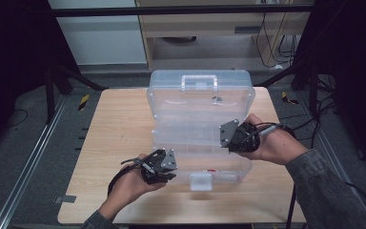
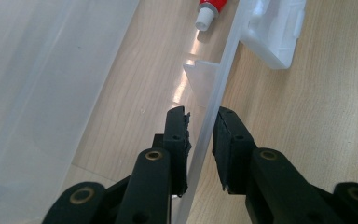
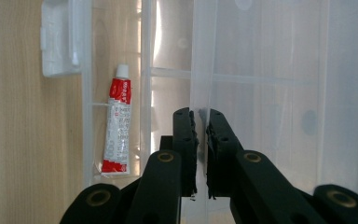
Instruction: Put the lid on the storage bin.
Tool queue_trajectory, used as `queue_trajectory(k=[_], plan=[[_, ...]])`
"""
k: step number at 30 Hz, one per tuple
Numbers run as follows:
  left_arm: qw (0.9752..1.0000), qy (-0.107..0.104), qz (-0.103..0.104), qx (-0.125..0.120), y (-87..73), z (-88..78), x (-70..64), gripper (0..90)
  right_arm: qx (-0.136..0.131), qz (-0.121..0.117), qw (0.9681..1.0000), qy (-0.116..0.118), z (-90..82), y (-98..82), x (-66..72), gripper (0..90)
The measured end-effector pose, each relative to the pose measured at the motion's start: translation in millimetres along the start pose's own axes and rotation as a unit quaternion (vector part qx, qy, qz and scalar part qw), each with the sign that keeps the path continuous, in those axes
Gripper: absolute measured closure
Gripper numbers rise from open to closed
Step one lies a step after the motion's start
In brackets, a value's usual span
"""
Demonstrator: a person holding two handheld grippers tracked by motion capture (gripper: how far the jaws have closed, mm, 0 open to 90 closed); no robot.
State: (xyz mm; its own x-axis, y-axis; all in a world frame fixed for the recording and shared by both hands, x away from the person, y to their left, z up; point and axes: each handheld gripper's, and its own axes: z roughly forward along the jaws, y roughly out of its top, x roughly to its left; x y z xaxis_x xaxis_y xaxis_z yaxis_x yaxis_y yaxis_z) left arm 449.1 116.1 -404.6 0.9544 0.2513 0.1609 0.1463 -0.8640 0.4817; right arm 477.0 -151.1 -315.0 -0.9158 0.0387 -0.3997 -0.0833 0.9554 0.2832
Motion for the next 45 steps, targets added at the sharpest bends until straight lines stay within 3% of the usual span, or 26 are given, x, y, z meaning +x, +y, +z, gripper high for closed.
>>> queue_trajectory(k=[7,8,10,12,13,15,17,18,21,25,26,29,31,32,33,34,37,38,39,41,44,45], plan=[[1.0,0.001,-0.005,-0.006,-0.8,-2.0,-1.7,70.8,0.002,0.001,1.0,-0.001,-0.1,-0.2,0.1,83.8],[0.9995,0.005,-0.022,-0.022,-1.0,-7.6,-6.0,68.6,0.001,0.003,1.0,0.0,-0.2,-0.7,0.1,83.7],[0.9991,0.007,-0.022,-0.036,-0.3,-14.0,-6.9,64.6,0.0,0.004,1.0,-0.001,-0.2,-1.2,0.3,83.6],[0.9981,0.008,-0.034,-0.051,0.1,-22.2,-9.5,62.1,-0.001,0.003,1.0,-0.003,-0.3,-1.4,0.4,83.5],[0.9981,0.012,-0.011,-0.059,1.3,-27.1,-6.5,61.9,0.0,0.003,1.0,-0.004,-0.4,-1.4,0.6,83.4],[0.9967,0.01,-0.016,-0.079,1.8,-36.9,-6.5,61.9,-0.004,0.004,1.0,-0.004,0.0,-1.7,1.1,83.4],[0.9957,0.012,-0.019,-0.089,2.2,-42.4,-6.3,63.8,-0.002,0.006,1.0,-0.005,-0.3,-1.8,1.7,83.4],[0.9942,0.017,-0.022,-0.104,3.4,-55.8,-4.7,66.6,-0.004,0.006,1.0,-0.006,-0.3,-2.5,1.9,83.3],[0.9916,0.02,-0.033,-0.124,4.4,-73.2,1.4,75.0,-0.003,0.007,1.0,-0.006,-0.3,-2.9,2.3,83.0],[0.9897,0.022,-0.049,-0.133,2.5,-88.5,15.9,86.7,-0.001,0.004,1.0,-0.009,-0.2,-2.2,3.0,82.4],[0.9878,0.018,-0.069,-0.138,-0.5,-95.2,28.0,87.8,-0.003,0.006,0.9999,-0.008,0.0,-2.5,3.8,82.1],[0.9858,0.016,-0.087,-0.143,-3.3,-100.6,39.7,89.4,-0.003,0.006,0.9999,-0.009,-0.2,-3.1,4.0,82.0],[0.9801,0.024,-0.118,-0.158,-5.7,-107.2,56.7,89.7,-0.006,0.008,0.9999,-0.01,0.2,-3.5,5.0,81.2],[0.9782,0.024,-0.127,-0.163,-6.2,-108.1,60.6,89.7,-0.007,0.007,0.9999,-0.01,0.4,-3.3,5.5,81.0],[0.9782,0.024,-0.127,-0.163,-6.2,-108.1,60.6,89.8,-0.007,0.007,0.9999,-0.01,0.4,-3.3,5.5,81.0],[0.9729,0.033,-0.152,-0.171,-6.7,-109.1,71.0,89.8,-0.002,0.004,0.9999,-0.013,0.4,-2.5,7.0,80.8],[0.9719,0.04,-0.161,-0.167,-6.0,-109.6,78.5,89.7,0.0,0.003,0.9999,-0.015,0.6,-2.1,8.0,80.8],[0.9705,0.04,-0.168,-0.168,-5.6,-110.5,83.6,89.7,0.001,0.003,0.9999,-0.014,0.5,-2.1,8.1,80.9],[0.9698,0.051,-0.172,-0.165,-4.1,-112.8,89.7,89.8,0.001,0.002,0.9999,-0.013,0.6,-2.4,8.4,80.9],[0.969,0.05,-0.174,-0.168,-3.8,-113.8,91.8,89.8,0.0,0.002,0.9999,-0.012,0.8,-2.7,8.5,81.0],[0.9653,0.048,-0.187,-0.176,0.0,-114.7,98.9,89.8,0.002,0.002,0.9999,-0.013,1.3,-2.5,11.0,80.8],[0.9658,0.049,-0.188,-0.172,1.3,-113.8,100.3,89.8,0.003,0.001,0.9999,-0.015,1.5,-2.1,11.6,80.9]])
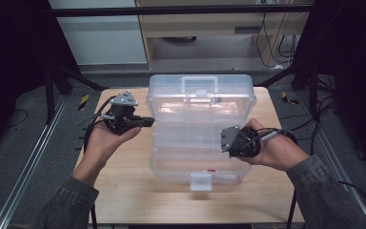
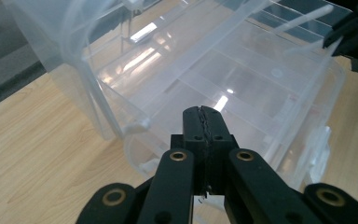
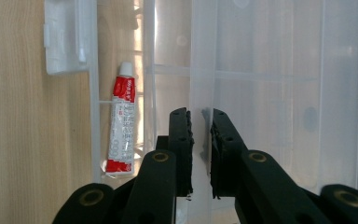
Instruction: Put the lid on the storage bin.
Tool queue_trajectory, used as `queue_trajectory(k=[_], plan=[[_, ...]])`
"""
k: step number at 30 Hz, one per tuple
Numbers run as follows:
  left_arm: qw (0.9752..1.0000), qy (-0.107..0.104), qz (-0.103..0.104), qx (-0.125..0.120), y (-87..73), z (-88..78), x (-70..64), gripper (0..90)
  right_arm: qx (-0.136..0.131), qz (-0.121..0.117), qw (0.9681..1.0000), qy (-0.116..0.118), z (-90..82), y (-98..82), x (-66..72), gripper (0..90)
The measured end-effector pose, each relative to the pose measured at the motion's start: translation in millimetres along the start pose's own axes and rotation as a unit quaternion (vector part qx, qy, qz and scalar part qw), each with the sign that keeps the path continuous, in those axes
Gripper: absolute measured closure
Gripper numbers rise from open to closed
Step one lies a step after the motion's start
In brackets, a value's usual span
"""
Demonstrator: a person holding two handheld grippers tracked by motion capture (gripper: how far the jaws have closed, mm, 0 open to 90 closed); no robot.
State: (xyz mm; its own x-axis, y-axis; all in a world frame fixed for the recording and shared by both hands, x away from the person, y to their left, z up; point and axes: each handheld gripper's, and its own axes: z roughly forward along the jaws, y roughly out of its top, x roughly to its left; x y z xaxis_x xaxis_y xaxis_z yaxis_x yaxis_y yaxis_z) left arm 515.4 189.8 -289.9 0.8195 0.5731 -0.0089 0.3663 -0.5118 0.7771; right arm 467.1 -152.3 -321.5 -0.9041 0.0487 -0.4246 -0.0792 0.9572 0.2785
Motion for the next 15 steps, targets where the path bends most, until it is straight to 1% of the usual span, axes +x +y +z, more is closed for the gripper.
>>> queue_trajectory(k=[3,5,6,7,8,10,11,12,15], plan=[[1.0,0.004,-0.006,0.001,3.6,-0.1,3.8,89.8,0.0,-0.002,1.0,-0.001,0.3,0.2,1.7,80.9],[0.9998,0.005,-0.017,-0.007,6.0,-2.6,7.9,89.8,0.0,-0.005,1.0,-0.001,1.0,0.1,3.5,80.9],[0.9998,0.005,-0.017,-0.007,6.0,-2.6,7.9,89.8,0.0,-0.005,1.0,-0.001,1.0,0.1,3.5,80.9],[0.9996,0.003,-0.026,-0.013,6.6,-4.4,10.6,89.8,0.002,-0.005,1.0,-0.002,1.0,-0.1,4.8,81.2],[0.9996,0.003,-0.026,-0.013,6.6,-4.4,10.6,89.8,0.002,-0.005,1.0,-0.002,1.0,-0.1,4.8,81.2],[0.9995,0.006,-0.027,-0.011,6.0,-4.3,11.9,89.8,-0.002,-0.004,1.0,0.0,1.6,-0.8,5.5,81.6],[0.9995,0.006,-0.029,-0.011,5.3,-3.9,12.6,89.8,-0.004,-0.005,1.0,0.002,2.0,-1.1,5.4,81.7],[0.9994,0.004,-0.032,-0.012,4.3,-3.7,13.5,89.8,-0.004,-0.002,1.0,0.003,2.1,-1.4,6.1,81.7],[0.9992,0.004,-0.036,-0.013,-1.2,-1.4,13.9,89.8,-0.005,0.0,1.0,0.005,2.6,-1.9,7.5,81.6]])
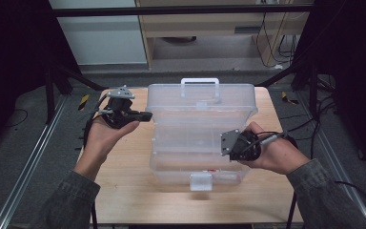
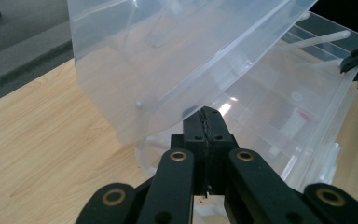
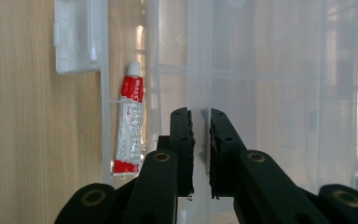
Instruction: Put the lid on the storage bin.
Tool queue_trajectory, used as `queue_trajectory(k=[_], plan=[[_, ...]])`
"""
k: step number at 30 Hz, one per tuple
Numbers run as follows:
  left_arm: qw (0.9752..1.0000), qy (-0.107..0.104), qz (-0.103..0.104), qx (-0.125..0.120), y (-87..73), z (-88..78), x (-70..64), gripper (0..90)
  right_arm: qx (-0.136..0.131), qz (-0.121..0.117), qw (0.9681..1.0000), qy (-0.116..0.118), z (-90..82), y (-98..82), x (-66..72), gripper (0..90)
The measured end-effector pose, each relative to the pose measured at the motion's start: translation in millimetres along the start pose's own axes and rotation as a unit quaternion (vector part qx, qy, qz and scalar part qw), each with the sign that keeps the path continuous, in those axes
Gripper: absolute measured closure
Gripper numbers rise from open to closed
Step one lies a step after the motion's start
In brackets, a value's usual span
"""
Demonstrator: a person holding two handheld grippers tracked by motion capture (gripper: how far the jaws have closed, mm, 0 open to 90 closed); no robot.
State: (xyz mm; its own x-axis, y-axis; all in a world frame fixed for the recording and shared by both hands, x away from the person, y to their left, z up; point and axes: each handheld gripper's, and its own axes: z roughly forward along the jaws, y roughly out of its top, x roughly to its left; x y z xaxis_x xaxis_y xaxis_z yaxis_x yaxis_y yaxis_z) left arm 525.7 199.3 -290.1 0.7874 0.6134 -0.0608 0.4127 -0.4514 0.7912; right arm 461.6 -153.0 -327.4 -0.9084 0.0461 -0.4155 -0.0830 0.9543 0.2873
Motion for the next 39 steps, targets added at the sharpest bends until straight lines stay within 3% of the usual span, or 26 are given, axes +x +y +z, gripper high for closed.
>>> queue_trajectory(k=[7,9,10,12,14,15,17,18,21,28,32,39], plan=[[1.0,-0.003,-0.002,-0.001,-4.7,0.1,-0.4,89.8,-0.006,0.005,1.0,0.004,0.2,-1.4,2.9,77.8],[1.0,-0.004,0.0,0.0,-6.2,0.8,-1.7,89.9,-0.017,0.014,0.9997,0.002,-0.6,-3.1,3.5,73.5],[1.0,-0.005,0.001,0.001,-7.6,1.5,-2.5,89.9,-0.04,0.034,0.9986,-0.008,-3.6,-5.6,5.0,66.2],[1.0,-0.006,0.001,0.002,-8.3,1.8,-3.1,89.9,-0.045,0.036,0.9983,-0.01,-5.2,-6.9,5.3,63.8],[1.0,-0.006,0.002,0.002,-10.5,1.9,-4.9,89.9,-0.063,0.062,0.9957,-0.029,-10.9,-12.3,8.4,54.1],[1.0,-0.006,0.002,0.002,-10.5,1.9,-4.9,89.9,-0.063,0.062,0.9957,-0.029,-10.9,-12.3,8.4,54.1],[1.0,-0.008,0.003,0.002,-12.3,1.9,-5.9,89.9,-0.076,0.087,0.9925,-0.042,-14.7,-18.6,13.3,46.8],[0.9998,-0.013,0.013,-0.009,-12.9,3.9,-4.6,89.9,-0.08,0.094,0.9914,-0.043,-15.9,-21.4,14.9,44.7],[0.9999,-0.015,-0.001,-0.004,-17.3,2.8,-7.4,89.9,-0.095,0.116,0.9875,-0.048,-17.9,-27.4,18.4,39.1],[0.9998,-0.016,0.01,0.007,-23.9,2.7,-14.0,89.9,-0.095,0.148,0.9824,-0.063,-23.1,-38.9,25.6,28.9],[0.9997,-0.02,0.013,0.009,-30.1,2.2,-18.3,89.9,-0.095,0.174,0.9774,-0.073,-26.6,-48.1,31.3,22.7],[0.9995,-0.024,0.016,0.014,-40.1,3.1,-23.9,89.9,-0.087,0.196,0.9731,-0.084,-30.8,-60.8,34.2,19.9]])
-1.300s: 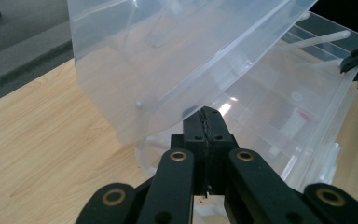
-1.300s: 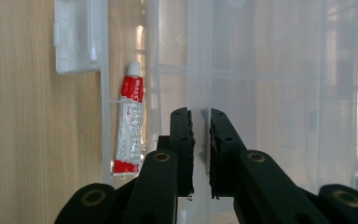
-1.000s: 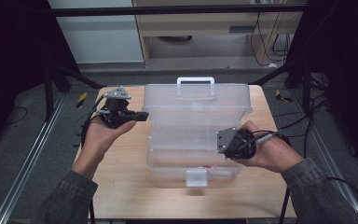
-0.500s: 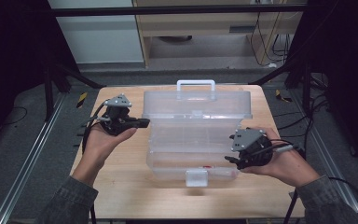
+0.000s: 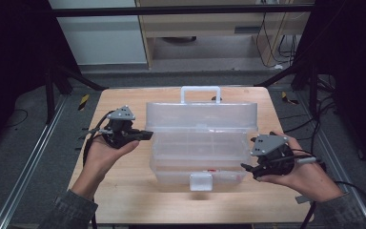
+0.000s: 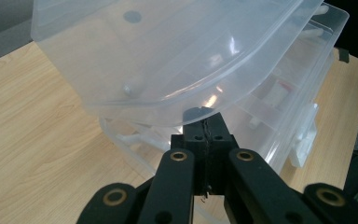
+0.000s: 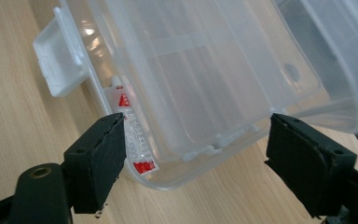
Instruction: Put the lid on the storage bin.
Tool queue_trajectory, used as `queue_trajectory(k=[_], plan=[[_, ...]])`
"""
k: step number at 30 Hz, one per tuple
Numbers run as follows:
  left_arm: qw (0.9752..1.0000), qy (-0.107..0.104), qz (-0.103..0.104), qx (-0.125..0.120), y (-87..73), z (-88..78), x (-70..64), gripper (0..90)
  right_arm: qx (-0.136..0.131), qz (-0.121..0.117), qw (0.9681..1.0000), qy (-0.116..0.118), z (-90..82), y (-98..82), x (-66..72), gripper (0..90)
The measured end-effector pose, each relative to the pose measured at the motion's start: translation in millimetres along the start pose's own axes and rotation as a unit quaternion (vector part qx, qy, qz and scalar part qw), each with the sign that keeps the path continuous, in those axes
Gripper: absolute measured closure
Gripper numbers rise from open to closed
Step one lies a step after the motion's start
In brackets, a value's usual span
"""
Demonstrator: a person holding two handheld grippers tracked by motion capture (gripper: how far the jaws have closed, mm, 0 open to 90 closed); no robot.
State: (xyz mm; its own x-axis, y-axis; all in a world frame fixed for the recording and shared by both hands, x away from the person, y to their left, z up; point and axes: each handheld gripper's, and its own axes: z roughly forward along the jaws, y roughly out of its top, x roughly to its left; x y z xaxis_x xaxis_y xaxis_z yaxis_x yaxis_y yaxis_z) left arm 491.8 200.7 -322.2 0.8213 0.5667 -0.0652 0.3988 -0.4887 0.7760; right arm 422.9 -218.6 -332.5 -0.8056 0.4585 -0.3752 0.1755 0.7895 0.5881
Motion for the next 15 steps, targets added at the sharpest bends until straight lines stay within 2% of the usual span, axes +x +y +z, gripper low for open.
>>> queue_trajectory(k=[8,10,15], plan=[[1.0,-0.001,0.003,0.003,-4.6,0.6,-3.1,89.9,0.0,0.005,1.0,-0.003,-1.8,-5.3,-0.7,19.9],[1.0,0.001,0.008,0.005,-7.5,0.9,-4.0,89.9,0.003,0.008,1.0,-0.005,-2.3,-7.5,-0.1,19.8],[1.0,0.001,0.005,0.001,-16.0,1.0,-7.3,89.9,0.005,0.015,0.9998,-0.008,-3.5,-15.0,0.4,19.6]])
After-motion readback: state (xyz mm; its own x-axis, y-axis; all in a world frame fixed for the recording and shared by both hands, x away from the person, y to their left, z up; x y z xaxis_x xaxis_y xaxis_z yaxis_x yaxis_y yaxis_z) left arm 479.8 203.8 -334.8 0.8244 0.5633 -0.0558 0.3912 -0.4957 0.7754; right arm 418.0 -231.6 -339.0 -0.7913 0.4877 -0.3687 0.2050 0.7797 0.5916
